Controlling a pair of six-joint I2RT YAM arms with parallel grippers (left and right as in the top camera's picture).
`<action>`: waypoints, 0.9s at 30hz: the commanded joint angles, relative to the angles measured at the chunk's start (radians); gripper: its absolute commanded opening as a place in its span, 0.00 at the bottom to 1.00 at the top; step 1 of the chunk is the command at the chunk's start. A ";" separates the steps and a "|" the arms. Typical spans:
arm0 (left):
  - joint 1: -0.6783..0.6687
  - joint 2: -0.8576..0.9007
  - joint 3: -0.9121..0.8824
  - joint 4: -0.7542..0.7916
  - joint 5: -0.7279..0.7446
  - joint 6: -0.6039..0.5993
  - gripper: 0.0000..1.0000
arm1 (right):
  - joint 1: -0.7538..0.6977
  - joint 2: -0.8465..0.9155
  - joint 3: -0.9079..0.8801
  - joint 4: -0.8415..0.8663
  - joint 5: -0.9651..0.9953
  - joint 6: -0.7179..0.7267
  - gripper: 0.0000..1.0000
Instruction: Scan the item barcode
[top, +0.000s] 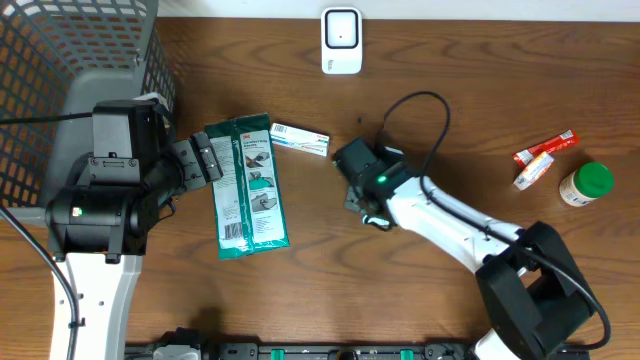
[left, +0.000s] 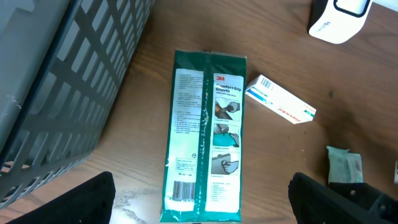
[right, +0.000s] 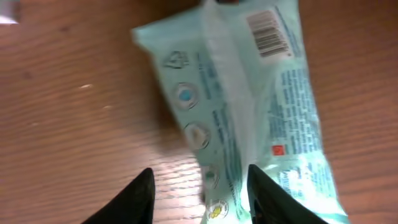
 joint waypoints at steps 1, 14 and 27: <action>0.001 0.000 0.008 -0.002 -0.009 0.020 0.90 | 0.042 0.005 0.002 0.028 0.122 -0.098 0.47; 0.001 0.000 0.008 -0.002 -0.009 0.020 0.90 | 0.061 0.076 0.038 -0.039 0.124 -0.154 0.33; 0.001 0.000 0.008 -0.002 -0.009 0.020 0.90 | 0.071 -0.037 0.143 -0.205 0.155 -0.352 0.01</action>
